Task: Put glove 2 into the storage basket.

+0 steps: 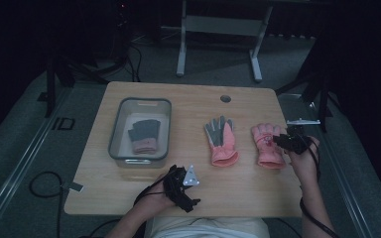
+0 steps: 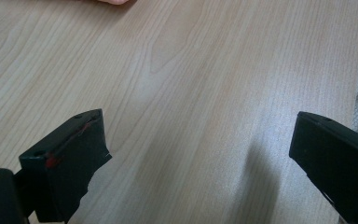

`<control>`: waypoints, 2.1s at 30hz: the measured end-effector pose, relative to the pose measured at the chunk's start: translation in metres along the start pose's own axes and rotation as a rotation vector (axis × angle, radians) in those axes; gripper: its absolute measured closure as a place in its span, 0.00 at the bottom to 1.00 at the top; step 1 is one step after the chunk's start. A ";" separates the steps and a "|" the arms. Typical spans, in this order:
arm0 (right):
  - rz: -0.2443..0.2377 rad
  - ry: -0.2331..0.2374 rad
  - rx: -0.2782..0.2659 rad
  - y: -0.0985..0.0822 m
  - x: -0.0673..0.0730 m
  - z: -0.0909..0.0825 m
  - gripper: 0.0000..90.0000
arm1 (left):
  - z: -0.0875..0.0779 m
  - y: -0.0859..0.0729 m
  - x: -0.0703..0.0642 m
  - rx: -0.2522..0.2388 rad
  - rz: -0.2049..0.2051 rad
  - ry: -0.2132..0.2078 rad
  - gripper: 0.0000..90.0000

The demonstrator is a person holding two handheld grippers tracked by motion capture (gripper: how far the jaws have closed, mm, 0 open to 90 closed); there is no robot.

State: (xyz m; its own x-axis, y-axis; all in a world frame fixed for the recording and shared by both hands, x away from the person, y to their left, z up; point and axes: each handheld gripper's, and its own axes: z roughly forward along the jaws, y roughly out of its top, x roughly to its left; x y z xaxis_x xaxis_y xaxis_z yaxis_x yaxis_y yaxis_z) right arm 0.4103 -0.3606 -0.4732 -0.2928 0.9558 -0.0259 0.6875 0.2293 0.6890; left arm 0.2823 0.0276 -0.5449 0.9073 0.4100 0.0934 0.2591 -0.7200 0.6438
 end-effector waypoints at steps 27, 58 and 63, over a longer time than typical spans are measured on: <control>-0.026 -0.057 0.108 -0.016 0.006 0.053 0.81 | 0.003 -0.002 -0.001 0.030 0.011 0.008 0.04; -0.036 -0.080 -0.032 0.063 0.046 -0.022 0.97 | 0.001 0.000 -0.002 0.033 0.020 0.009 0.04; -0.052 -0.071 -0.051 0.074 0.060 -0.029 0.97 | 0.000 0.000 -0.002 0.033 0.022 0.012 0.04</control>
State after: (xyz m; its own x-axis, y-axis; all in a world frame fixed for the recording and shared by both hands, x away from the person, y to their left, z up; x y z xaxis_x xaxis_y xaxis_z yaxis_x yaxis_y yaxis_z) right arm 0.4241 -0.2912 -0.4028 -0.2785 0.9538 -0.1126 0.6371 0.2712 0.7215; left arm 0.2809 0.0265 -0.5452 0.9089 0.4002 0.1170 0.2496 -0.7472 0.6160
